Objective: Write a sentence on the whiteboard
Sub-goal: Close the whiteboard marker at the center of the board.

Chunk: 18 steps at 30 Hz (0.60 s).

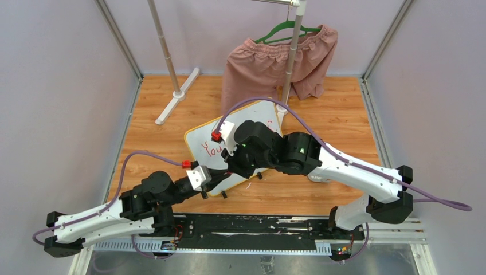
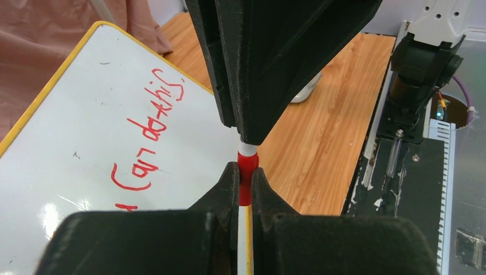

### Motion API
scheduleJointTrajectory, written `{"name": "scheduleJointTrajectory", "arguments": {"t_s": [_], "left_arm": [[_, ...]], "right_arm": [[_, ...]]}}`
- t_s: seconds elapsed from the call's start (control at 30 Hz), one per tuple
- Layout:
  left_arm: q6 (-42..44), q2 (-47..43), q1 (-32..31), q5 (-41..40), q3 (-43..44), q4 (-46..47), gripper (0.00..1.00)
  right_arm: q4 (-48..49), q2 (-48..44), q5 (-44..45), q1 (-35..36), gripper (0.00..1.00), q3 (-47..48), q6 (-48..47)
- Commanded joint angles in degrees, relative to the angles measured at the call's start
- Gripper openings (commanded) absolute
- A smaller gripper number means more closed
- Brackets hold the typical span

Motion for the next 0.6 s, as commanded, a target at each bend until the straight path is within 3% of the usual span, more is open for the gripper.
{"name": "scheduleJointTrajectory", "arguments": {"t_s": [0.0, 0.17, 0.27, 0.37, 0.4, 0.47, 0.57], "left_arm": [[0.7, -2.0, -0.2, 2.0, 4.0, 20.6, 0.0], [-1.1, -1.6, -0.2, 1.5, 0.7, 18.5, 0.0], [-2.3, -1.7, -0.2, 1.0, -1.0, 18.3, 0.24], [-3.0, -1.6, -0.2, 0.5, -1.6, 17.6, 0.59], [-3.2, -1.7, -0.2, 0.1, -1.8, 17.5, 0.65], [-4.1, -1.9, -0.2, -1.0, -2.4, 17.4, 0.95], [-5.4, -3.0, -0.2, -3.3, -3.7, 16.8, 1.0]], "right_arm": [[1.3, 1.8, -2.7, 0.9, 0.0, -1.5, 2.9], [1.7, -2.1, -1.6, 0.9, 0.0, -2.6, 3.2], [2.9, -5.2, -1.0, 0.9, 0.0, -5.5, 4.1], [4.6, -8.2, -0.6, 0.9, 0.0, -8.7, 5.1], [5.2, -9.0, -0.5, 0.9, 0.0, -9.7, 5.4], [6.4, -11.0, 0.2, 0.9, 0.0, -11.8, 6.1], [7.8, -14.0, 1.5, 0.9, 0.0, -14.4, 7.1]]}}
